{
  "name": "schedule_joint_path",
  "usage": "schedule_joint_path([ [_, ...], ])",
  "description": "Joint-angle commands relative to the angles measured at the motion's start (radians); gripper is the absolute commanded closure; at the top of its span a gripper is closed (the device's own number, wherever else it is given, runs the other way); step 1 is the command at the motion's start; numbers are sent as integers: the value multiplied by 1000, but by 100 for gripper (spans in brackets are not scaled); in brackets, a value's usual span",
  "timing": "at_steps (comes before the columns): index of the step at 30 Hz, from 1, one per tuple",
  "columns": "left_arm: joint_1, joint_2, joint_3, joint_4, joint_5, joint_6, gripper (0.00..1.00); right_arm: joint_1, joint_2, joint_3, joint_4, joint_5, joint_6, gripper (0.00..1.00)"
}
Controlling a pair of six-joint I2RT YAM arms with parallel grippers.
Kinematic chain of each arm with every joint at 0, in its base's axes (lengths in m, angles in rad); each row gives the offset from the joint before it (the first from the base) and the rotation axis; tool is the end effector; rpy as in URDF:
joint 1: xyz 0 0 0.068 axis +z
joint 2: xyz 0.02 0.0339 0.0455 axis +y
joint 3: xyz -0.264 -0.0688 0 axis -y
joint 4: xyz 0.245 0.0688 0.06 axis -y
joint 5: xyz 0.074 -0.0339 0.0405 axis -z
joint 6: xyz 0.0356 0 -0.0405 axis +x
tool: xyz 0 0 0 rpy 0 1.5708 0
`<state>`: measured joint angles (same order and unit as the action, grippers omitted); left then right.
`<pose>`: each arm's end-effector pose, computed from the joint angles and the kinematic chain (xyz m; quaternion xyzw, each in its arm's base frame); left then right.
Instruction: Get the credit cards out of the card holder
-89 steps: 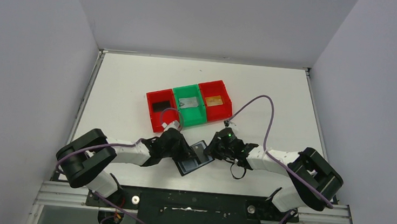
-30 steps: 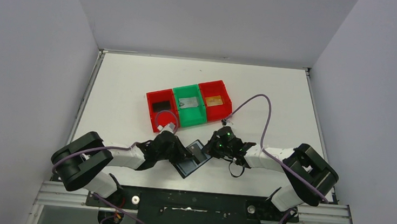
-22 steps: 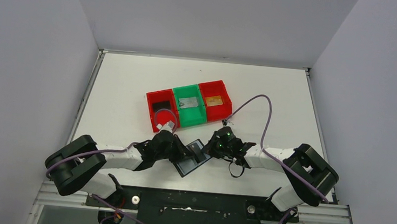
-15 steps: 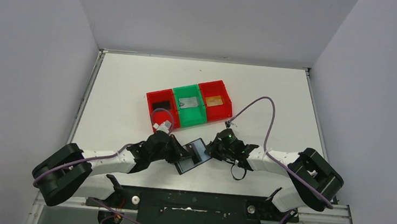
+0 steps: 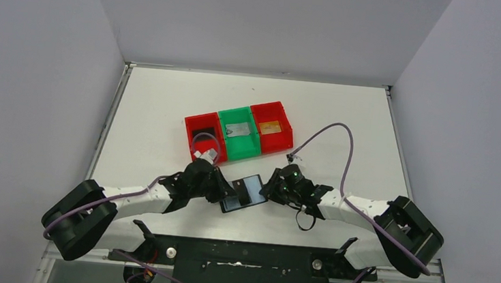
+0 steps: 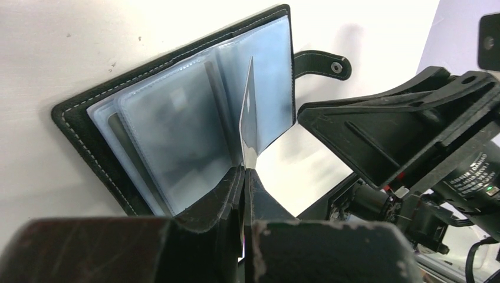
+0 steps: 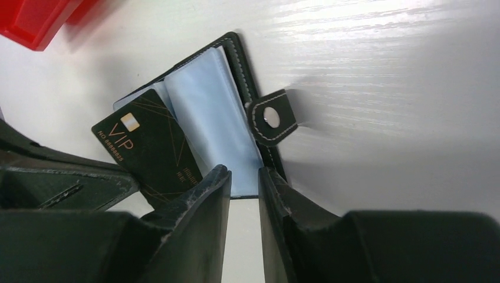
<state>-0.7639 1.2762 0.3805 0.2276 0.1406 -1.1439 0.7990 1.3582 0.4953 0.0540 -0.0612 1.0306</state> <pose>0.1620 -0.1621 0.1447 -0.1394 0.8873 -0.3915 0.2002 0.1692 0.1770 0.1452 0.0959 0.9230 0.3118 0.2042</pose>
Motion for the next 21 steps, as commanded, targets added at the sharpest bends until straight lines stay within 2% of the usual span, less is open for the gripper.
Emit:
schedule_joint_path([
  [1,5,-18,28,-20,24,36,100,2,-35,25,85,-41,-56,71],
  [9,6,-168,18,-95,-43,62,100,0,-32,9,234,-122,-78,46],
  [14,13,-241,14,-146,-65,88,100,-3,-24,27,256,-153,-95,41],
  [21,17,-338,16,-188,-81,136,100,-25,-28,31,382,-291,-119,36],
])
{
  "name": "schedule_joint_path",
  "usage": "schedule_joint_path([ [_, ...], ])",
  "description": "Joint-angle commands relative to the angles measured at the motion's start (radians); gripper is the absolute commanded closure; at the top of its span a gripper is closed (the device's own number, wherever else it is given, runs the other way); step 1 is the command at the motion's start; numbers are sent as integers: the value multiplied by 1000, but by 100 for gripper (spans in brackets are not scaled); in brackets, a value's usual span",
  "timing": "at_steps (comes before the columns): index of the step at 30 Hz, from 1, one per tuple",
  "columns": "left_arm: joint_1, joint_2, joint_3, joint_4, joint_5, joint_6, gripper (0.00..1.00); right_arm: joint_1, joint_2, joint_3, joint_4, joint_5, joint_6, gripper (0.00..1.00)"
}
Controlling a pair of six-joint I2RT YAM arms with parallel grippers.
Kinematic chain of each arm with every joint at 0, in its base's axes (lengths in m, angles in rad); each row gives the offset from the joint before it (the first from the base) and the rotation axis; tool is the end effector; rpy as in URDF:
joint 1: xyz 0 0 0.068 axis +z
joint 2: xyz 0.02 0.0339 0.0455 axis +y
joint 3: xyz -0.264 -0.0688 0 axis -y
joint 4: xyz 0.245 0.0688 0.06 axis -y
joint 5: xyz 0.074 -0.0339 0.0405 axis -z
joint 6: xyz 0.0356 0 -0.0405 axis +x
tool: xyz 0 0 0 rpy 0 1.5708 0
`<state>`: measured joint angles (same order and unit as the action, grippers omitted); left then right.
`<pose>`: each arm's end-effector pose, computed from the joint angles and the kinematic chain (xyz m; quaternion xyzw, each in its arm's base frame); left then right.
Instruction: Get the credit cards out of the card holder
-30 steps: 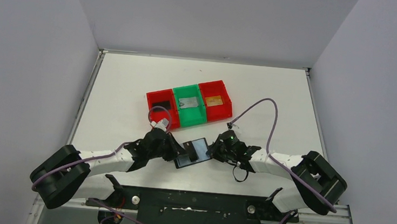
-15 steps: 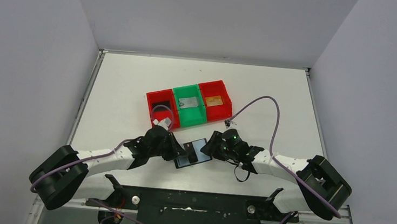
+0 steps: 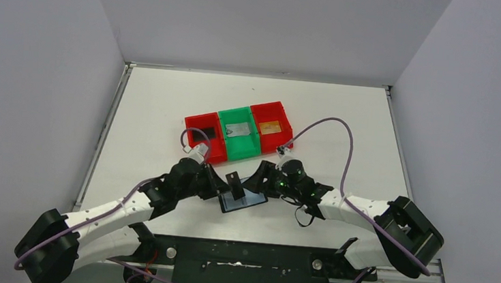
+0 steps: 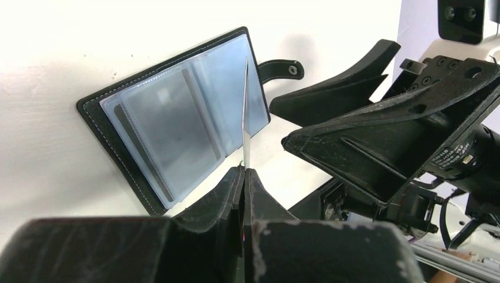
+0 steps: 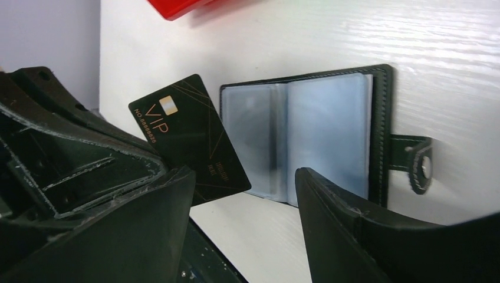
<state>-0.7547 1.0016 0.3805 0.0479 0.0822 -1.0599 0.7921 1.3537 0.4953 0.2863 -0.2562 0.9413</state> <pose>0.1465 -0.1418 0.1827 -0.1139 0.8702 -0.3988 0.2659 0.1761 0.1913 0.1664 0.0039 0.8728 0.4346 0.2220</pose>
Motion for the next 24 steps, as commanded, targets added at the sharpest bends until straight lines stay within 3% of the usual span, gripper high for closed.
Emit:
schedule_joint_path([
  [1,8,-77,16,-8,-24,60,100,-28,-20,30,174,-126,-30,35],
  [11,9,-148,36,35,52,166,100,-138,37,37,342,-418,-13,31],
  [17,10,-177,34,94,101,192,100,-144,70,48,384,-484,3,31],
  [24,10,-161,23,154,154,188,100,-143,113,30,565,-576,90,38],
])
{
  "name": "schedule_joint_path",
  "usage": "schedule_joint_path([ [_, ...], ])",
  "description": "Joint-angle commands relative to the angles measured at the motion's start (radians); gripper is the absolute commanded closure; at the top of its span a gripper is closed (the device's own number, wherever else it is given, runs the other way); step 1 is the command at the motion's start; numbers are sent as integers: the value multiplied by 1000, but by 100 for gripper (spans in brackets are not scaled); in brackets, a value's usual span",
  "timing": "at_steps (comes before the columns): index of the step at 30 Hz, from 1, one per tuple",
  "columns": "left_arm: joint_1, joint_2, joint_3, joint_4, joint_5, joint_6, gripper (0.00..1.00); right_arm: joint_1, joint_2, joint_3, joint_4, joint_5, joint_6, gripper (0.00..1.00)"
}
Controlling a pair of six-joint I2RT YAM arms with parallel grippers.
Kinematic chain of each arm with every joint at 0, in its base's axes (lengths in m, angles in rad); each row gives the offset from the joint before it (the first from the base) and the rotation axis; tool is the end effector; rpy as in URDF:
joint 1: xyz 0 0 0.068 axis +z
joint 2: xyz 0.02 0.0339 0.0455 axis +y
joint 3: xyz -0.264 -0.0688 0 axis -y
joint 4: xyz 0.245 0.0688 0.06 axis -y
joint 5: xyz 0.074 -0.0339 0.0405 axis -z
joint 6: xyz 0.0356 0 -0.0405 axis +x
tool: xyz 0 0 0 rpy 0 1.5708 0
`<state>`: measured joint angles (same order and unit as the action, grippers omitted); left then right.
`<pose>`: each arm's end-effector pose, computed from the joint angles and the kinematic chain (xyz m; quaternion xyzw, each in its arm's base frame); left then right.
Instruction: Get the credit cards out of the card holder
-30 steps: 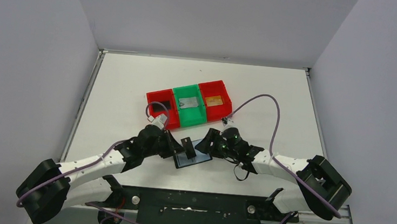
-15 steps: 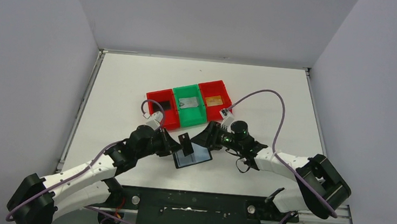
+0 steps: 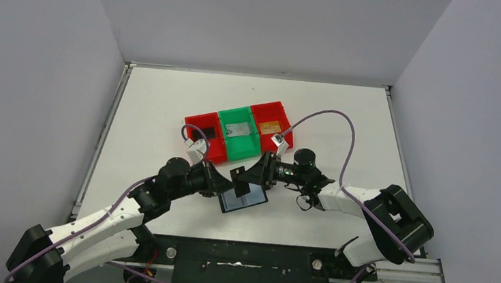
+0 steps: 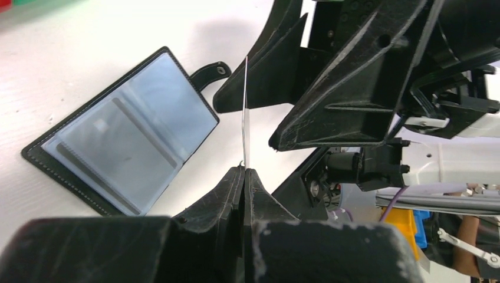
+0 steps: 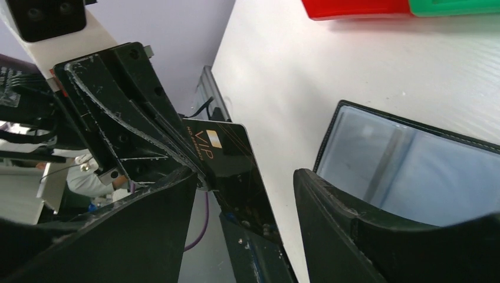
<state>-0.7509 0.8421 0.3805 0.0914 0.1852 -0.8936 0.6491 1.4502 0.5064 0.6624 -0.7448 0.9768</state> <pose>0.1358 -0.1357 0.2156 -0.0065 0.8233 -0.4640 0.3269 0.2059 0.1865 0.1846 -0.0943 0.7702 0.6065 0.1735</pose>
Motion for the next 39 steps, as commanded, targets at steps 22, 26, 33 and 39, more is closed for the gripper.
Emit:
schedule_joint_path([
  [22,21,-33,-17,119,9,-12,100,-14,1,-66,380,-124,141,85],
  [26,31,-44,-19,104,-11,-27,95,-15,0,-69,389,-125,143,94],
  [33,58,-110,0,18,-65,-29,62,-16,-26,-46,267,-80,85,100],
  [39,72,-203,82,-228,-241,8,49,-10,-85,43,-66,38,-100,100],
])
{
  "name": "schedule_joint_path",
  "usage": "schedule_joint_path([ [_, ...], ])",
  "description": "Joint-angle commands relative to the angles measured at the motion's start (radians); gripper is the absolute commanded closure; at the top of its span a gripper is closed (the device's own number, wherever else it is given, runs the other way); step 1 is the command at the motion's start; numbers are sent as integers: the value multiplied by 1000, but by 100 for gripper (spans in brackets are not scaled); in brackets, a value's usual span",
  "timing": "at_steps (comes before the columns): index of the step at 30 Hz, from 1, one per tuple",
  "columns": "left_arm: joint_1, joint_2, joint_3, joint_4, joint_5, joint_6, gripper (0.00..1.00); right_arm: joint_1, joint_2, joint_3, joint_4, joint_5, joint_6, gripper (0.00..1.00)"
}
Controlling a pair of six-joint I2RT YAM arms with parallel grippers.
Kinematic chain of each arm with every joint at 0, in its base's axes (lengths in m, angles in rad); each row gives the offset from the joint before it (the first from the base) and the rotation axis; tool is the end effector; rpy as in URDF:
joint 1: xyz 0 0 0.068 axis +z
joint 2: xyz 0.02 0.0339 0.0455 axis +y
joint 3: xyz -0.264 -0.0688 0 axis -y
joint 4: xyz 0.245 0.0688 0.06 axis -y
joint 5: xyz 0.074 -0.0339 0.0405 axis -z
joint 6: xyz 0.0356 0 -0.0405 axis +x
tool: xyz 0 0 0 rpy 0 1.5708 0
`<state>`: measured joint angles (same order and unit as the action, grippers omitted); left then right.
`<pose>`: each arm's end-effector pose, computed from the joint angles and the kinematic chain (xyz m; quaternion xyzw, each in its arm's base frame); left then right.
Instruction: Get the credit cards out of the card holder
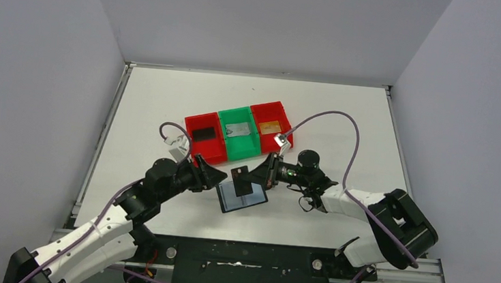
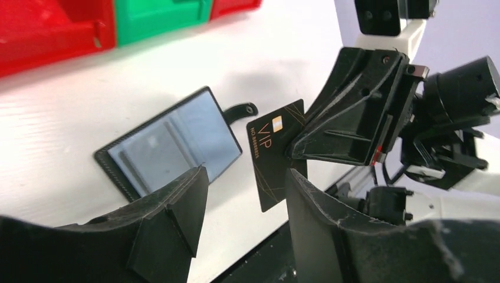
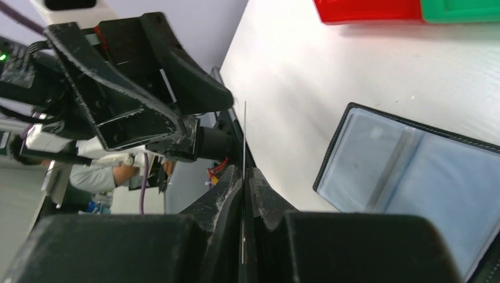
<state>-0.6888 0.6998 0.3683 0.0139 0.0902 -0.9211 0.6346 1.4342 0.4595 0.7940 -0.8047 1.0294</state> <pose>0.1317 -0.1126 0.2263 -0.0675 0.8068 -0.4476 0.3797 0.2009 0.1797 0.1882 -0.1073 0.7421 0.6382 0.1745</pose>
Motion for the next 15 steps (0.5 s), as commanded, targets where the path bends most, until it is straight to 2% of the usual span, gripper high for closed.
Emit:
schedule_joint_path([
  [1,12,-76,112,-203,-206,35,47,8,-79,111,-260,128,-188,100],
  [3,12,-106,148,-298,-290,42,43,20,-94,155,-370,186,-261,100],
  [5,14,-123,194,-395,-378,40,30,41,-99,203,-467,244,-336,100],
  [9,20,-97,281,-605,-522,18,16,102,-92,312,-601,371,-499,100],
  [12,44,-51,344,-670,-561,37,12,166,-83,374,-651,487,-644,100],
  [15,104,6,374,-689,-537,70,10,221,-73,408,-636,577,-815,100],
])
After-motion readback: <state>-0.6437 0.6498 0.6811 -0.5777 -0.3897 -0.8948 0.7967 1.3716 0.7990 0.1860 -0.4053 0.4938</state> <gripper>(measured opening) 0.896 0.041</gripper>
